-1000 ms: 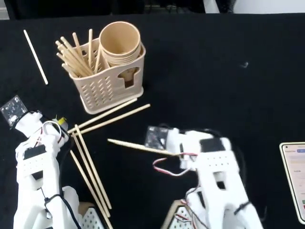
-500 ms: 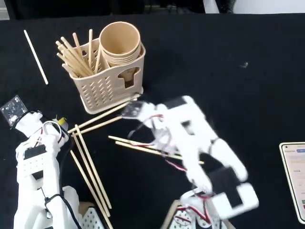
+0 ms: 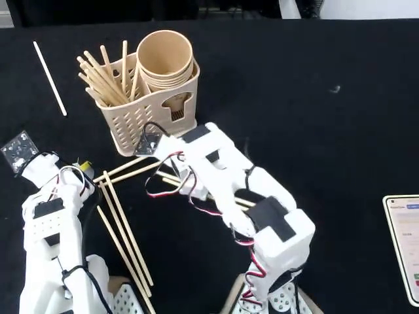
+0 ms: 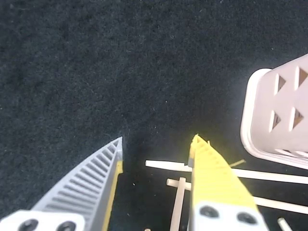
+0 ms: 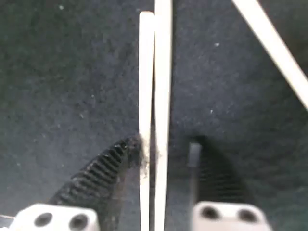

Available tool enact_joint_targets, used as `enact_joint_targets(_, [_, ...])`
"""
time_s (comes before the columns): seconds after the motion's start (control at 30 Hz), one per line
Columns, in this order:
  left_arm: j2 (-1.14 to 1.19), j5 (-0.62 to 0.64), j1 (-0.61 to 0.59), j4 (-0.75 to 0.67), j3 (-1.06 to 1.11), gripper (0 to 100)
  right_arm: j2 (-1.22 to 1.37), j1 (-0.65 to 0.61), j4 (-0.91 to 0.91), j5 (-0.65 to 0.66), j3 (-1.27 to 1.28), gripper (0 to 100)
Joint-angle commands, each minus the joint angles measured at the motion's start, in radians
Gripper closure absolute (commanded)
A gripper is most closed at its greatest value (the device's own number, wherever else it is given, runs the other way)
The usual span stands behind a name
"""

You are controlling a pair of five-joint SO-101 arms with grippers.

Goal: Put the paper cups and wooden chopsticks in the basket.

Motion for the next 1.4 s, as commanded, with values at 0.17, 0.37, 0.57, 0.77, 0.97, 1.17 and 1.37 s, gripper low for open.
enact_joint_targets(0.17, [-0.018,0.002,-0.010,-0.009,-0.012,77,-0.179,-0.015,0.069,-0.089,-0.002,98.8])
enact_joint_targets(0.37, [-0.018,0.002,-0.010,-0.012,-0.012,77,-0.417,-0.015,0.193,-0.089,-0.007,98.8])
enact_joint_targets(0.57, [-0.018,0.002,-0.010,-0.012,-0.012,77,-0.507,-0.018,0.169,-0.089,0.087,98.7])
enact_joint_targets(0.77, [-0.018,0.002,-0.010,-0.011,-0.012,77,-0.357,0.014,-0.035,-0.081,0.239,96.9])
enact_joint_targets(0.97, [-0.018,0.002,-0.010,-0.011,-0.012,77,-0.272,0.000,-0.069,-0.080,0.240,71.1])
enact_joint_targets(1.17, [-0.018,0.002,-0.010,-0.009,-0.012,77,-0.179,-0.005,-0.169,-0.080,0.237,76.6])
enact_joint_targets(1.37, [-0.018,0.002,-0.010,-0.011,-0.012,77,-0.116,-0.005,-0.183,-0.087,0.231,77.0])
